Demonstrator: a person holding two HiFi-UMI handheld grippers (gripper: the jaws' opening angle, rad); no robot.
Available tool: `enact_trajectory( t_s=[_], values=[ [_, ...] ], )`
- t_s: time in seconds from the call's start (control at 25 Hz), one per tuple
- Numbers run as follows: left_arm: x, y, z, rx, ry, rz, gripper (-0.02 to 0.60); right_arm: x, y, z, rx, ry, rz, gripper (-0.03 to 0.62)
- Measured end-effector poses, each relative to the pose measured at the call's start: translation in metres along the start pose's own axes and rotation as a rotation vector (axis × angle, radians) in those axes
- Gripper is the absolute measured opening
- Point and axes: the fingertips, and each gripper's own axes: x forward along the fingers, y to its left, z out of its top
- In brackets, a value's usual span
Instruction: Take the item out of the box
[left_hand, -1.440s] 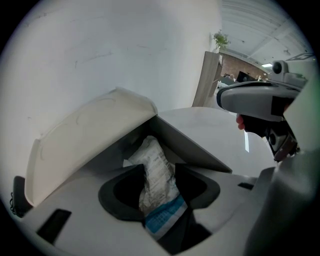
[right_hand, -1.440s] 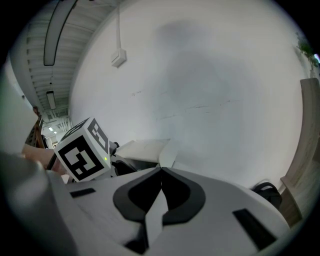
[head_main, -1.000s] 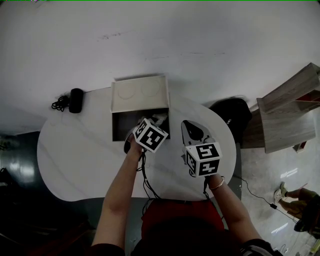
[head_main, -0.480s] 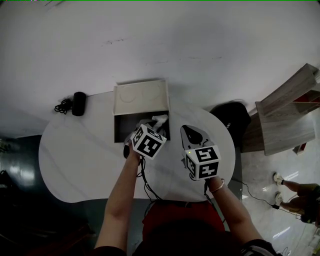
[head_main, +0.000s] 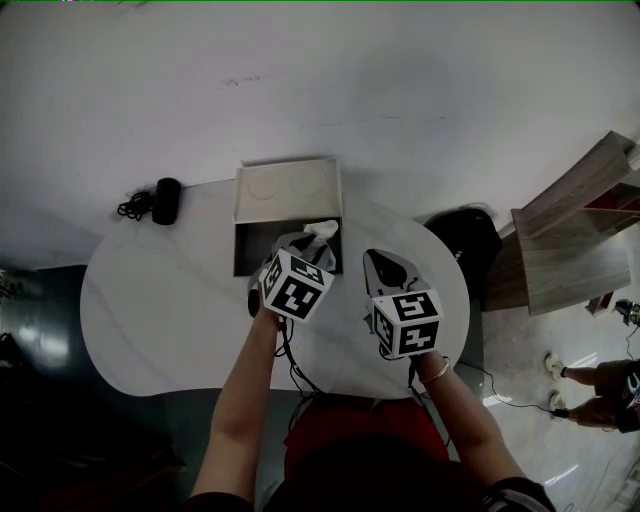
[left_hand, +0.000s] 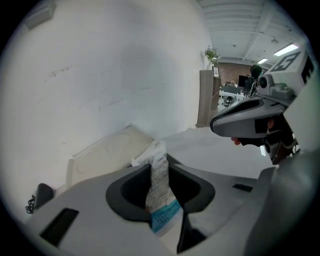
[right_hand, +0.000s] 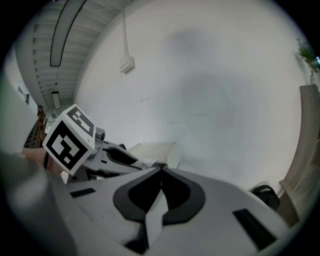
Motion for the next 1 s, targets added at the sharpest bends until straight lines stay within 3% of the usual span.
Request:
enact_trajectory(
  t_s=[0.44,1.0],
  values=[
    [-0.04,-0.008,0.014,-0.045,-0.094,0.069,0.127,-0.021,0.009,0.004,-0.015,-0.03,0.015,0.015],
    [-0.094,-0.019,0.022,-0.179,-0.228,0.16,0.127,-0.054,0.011,0.014,-0.029,-0.088,0.024,0.015]
  ],
)
